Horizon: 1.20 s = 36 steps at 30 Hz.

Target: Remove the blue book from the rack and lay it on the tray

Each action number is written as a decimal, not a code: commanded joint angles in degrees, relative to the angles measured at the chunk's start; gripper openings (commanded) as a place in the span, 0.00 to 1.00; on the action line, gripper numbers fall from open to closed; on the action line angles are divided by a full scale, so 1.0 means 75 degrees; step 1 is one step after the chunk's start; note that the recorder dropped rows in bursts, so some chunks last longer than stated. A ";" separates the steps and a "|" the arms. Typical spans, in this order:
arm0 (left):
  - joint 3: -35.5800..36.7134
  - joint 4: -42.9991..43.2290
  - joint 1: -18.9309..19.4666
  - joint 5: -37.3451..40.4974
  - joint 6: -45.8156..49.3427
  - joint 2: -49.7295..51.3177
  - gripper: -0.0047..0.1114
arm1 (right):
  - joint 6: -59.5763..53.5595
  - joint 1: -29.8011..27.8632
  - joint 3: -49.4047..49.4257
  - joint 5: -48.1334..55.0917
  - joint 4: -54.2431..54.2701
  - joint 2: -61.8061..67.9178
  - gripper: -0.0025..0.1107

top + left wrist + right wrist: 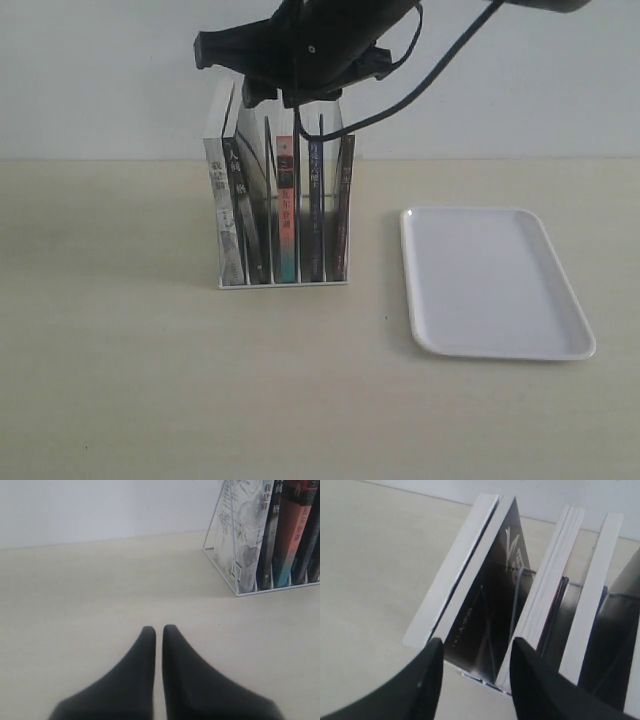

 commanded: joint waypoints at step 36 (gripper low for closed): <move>-0.0026 0.0006 -0.0003 -0.0117 -0.0052 -0.0024 0.08 | 0.1177 -0.0003 -0.0735 0.0856 -0.1103 0.1116 0.22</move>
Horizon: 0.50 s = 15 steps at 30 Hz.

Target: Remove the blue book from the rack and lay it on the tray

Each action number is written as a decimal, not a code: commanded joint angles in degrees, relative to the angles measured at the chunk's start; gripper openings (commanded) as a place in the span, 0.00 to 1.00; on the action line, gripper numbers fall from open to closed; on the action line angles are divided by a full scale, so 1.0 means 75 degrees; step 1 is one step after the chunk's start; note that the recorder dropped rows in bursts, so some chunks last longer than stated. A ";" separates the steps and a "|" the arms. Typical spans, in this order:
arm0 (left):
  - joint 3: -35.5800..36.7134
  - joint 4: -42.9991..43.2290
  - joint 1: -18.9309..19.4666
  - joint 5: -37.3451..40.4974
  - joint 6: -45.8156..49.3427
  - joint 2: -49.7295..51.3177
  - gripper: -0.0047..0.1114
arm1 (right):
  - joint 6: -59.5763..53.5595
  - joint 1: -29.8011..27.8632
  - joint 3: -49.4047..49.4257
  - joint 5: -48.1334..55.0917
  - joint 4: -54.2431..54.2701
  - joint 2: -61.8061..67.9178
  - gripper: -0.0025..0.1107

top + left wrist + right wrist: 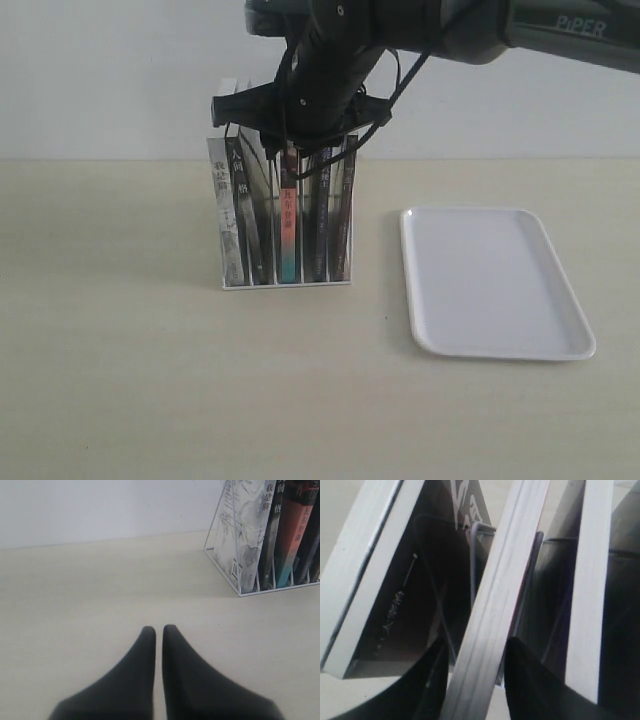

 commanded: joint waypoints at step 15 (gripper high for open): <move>-0.0026 0.0006 -0.0003 -0.0117 -0.0052 -0.0024 0.08 | -0.0024 -0.0003 -0.0036 -0.0418 -0.0089 -0.0078 0.02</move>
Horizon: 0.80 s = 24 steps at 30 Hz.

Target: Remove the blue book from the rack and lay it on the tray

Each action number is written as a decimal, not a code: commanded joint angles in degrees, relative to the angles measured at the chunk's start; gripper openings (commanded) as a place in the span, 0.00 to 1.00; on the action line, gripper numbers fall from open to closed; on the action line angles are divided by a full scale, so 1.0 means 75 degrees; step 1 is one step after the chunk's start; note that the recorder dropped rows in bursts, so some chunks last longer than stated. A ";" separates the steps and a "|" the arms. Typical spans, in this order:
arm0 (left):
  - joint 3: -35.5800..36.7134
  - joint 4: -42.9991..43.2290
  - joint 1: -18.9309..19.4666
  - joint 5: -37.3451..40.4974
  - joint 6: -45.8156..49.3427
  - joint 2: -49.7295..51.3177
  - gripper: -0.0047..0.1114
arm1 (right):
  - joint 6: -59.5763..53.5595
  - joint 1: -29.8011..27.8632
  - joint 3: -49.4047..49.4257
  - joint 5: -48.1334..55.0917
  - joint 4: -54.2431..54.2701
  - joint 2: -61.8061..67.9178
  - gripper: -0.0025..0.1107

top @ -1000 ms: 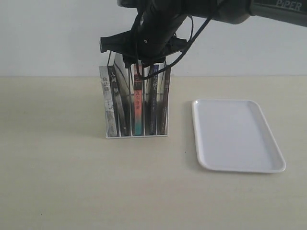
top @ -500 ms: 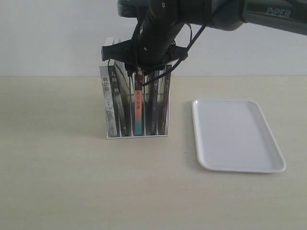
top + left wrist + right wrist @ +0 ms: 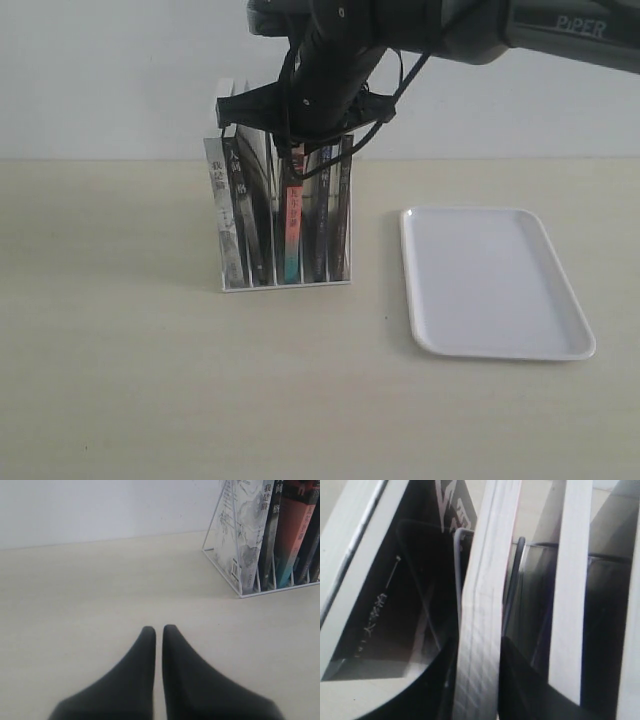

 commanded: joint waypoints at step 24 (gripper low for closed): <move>-0.0026 0.0006 -0.0003 -0.0117 -0.0052 -0.0024 0.08 | -0.0048 -0.0003 -0.0036 -0.0800 -0.0823 -0.1545 0.02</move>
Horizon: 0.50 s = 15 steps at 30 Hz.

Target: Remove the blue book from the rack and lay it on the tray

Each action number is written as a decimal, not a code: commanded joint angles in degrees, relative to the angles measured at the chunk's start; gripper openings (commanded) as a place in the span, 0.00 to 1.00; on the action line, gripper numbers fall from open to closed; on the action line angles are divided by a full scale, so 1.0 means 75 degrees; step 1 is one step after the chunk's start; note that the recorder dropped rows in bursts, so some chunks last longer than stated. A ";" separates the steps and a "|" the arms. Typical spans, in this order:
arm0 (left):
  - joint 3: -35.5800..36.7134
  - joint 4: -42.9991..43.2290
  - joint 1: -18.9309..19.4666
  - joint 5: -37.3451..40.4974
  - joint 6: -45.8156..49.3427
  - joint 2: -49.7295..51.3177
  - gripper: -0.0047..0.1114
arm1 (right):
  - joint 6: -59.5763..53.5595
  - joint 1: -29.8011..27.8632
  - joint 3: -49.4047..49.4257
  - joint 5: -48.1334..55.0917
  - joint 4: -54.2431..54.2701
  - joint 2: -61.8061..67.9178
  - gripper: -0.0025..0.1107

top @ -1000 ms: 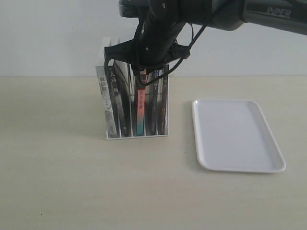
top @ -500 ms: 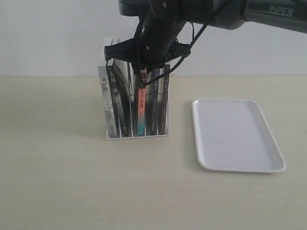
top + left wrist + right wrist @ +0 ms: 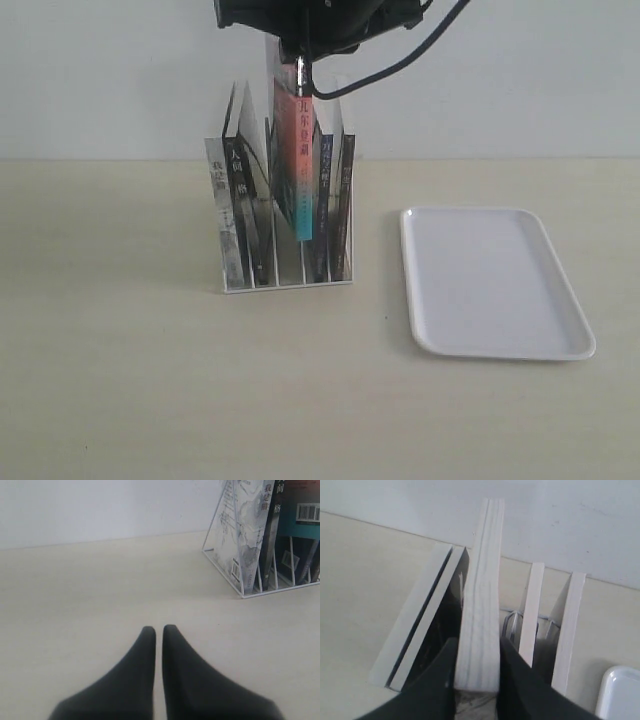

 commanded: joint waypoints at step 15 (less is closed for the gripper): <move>-0.0026 0.0006 -0.0003 -0.0117 -0.0052 -0.0024 0.08 | 0.0040 -0.0003 -0.0064 -0.0952 -0.0542 -0.0174 0.02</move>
